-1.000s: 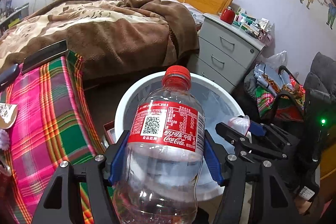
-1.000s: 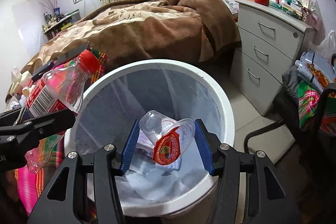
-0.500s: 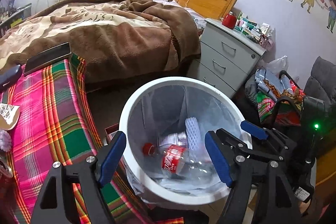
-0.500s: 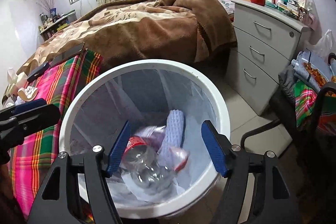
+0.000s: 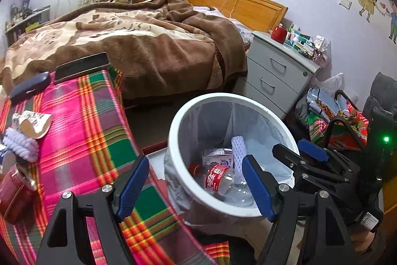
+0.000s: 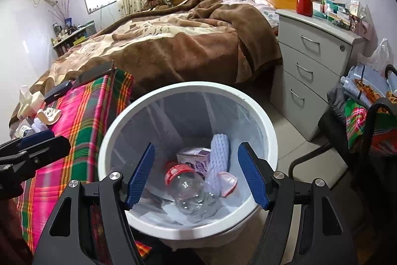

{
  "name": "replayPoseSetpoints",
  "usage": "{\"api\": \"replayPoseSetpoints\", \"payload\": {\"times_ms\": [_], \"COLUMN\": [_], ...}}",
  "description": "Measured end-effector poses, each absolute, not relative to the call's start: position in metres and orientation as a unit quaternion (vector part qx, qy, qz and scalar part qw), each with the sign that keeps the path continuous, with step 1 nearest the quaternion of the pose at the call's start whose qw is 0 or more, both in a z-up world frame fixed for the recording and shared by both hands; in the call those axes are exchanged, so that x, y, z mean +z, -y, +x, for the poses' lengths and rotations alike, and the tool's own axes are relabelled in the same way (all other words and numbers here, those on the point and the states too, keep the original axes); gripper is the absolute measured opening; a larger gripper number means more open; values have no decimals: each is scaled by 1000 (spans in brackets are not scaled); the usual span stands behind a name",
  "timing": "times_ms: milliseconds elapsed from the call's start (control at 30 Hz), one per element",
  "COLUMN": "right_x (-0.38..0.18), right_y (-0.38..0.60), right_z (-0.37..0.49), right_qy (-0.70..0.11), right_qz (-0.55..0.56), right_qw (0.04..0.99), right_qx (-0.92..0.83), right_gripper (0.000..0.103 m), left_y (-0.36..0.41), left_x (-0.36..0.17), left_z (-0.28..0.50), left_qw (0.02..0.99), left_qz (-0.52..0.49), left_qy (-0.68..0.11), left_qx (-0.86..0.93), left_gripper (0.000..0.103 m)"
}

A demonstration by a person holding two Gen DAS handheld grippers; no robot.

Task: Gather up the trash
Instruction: 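Move both tools back over the remaining trash on the cloth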

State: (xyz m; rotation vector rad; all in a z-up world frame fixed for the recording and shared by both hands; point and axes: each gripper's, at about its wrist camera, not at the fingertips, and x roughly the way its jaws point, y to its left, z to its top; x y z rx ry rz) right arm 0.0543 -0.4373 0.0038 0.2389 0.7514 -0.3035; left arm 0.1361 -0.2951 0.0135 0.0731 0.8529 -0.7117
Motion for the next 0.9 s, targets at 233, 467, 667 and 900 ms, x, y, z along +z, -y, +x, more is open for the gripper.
{"api": "replayPoseSetpoints", "payload": {"times_ms": [233,467,667,900], "right_x": [10,15,17,17], "right_y": [417,392,365,334], "right_z": [53,53,56,63], "right_qy": [-356,-346,-339,-337], "right_qz": [112,109,107,103], "right_qw": [918,925,931,934], "right_qx": [-135,-113,-86,-55], "right_gripper": [71,71,71,71], "left_y": [261,220,184,138], "left_x": [21,27,29,29], "left_z": [126,116,109,108], "left_qw": [863,879,894,908], "left_qz": [29,23,17,11], "left_qy": [-391,-379,-369,-362], "left_qx": [-317,-288,-255,-211], "left_gripper": [77,77,77,77]}}
